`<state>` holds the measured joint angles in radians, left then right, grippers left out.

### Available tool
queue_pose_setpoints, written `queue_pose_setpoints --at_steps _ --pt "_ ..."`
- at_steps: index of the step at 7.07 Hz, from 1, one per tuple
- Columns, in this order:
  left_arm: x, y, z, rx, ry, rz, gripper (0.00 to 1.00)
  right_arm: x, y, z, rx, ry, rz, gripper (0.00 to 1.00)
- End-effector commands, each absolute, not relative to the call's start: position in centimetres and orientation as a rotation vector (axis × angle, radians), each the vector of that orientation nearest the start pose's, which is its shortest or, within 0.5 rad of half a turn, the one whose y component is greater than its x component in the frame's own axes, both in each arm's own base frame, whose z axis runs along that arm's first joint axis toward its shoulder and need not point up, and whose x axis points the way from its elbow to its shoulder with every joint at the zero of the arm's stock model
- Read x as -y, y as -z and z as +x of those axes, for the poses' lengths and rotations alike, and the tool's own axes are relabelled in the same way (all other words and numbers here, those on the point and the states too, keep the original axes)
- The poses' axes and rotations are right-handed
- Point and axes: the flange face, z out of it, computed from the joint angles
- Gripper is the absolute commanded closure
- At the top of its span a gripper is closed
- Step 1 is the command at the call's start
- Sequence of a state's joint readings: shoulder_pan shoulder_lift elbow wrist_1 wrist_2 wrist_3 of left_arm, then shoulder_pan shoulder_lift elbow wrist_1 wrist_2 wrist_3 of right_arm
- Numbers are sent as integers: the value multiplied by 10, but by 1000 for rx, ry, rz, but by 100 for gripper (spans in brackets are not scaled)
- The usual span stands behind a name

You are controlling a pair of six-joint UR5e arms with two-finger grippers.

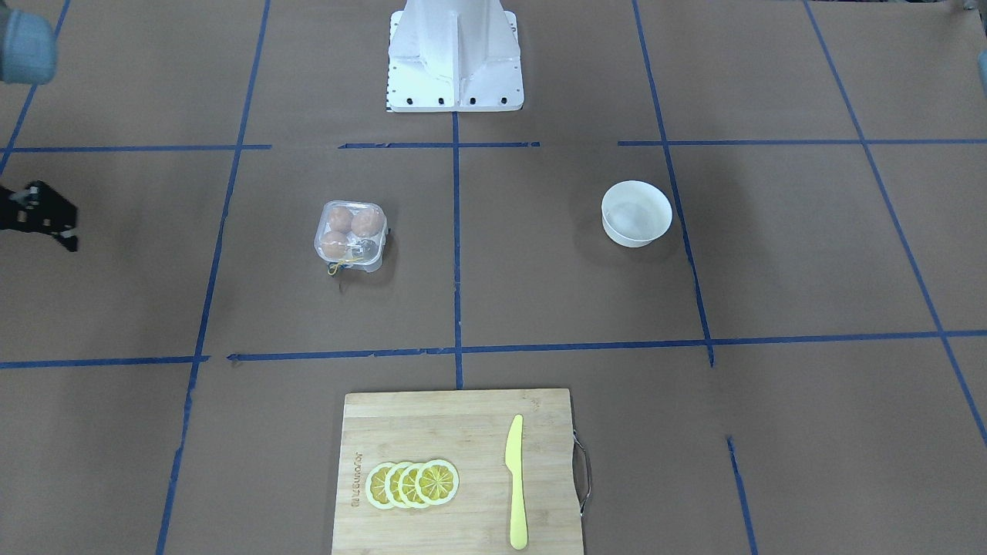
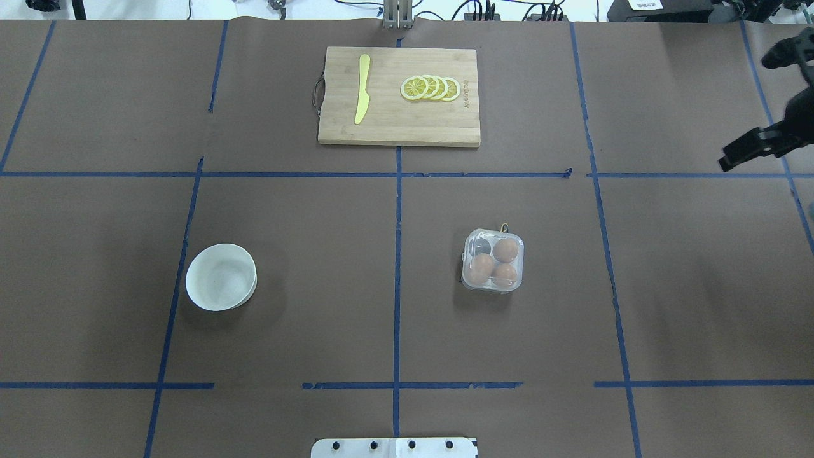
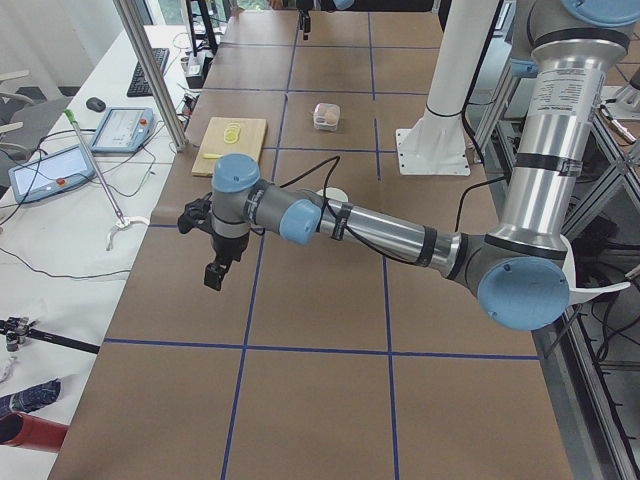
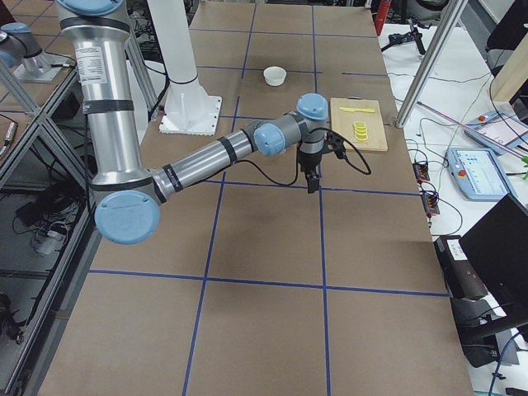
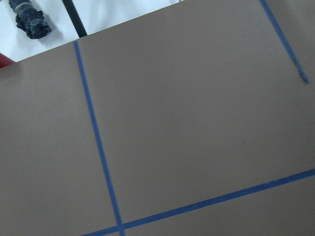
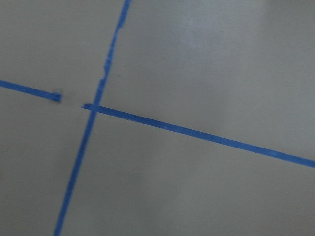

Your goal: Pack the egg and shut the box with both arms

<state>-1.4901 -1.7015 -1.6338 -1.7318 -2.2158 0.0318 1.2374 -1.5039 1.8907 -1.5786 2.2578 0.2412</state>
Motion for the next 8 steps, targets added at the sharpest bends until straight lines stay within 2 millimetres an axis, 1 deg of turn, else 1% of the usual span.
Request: queue_pose_setpoints --at_steps 1,2,3,4,5,6,8 --pt "530 -618 -48 -702 -257 247 0 490 -587 10 808 204 109 0" --pt "521 -628 -49 -704 -248 226 0 488 -622 41 807 144 78 0" --pt "518 -634 -49 -706 -238 213 0 485 -629 43 797 131 66 0" --pt "516 -636 -49 -706 -235 208 0 481 -634 51 795 112 64 0" --pt "513 -639 -49 -706 -232 203 0 480 -646 52 782 104 42 0" --pt "511 -642 -49 -707 -228 197 0 477 -664 60 787 70 12 0" --pt "502 -652 -49 -711 -212 162 0 475 -663 62 833 54 13 0"
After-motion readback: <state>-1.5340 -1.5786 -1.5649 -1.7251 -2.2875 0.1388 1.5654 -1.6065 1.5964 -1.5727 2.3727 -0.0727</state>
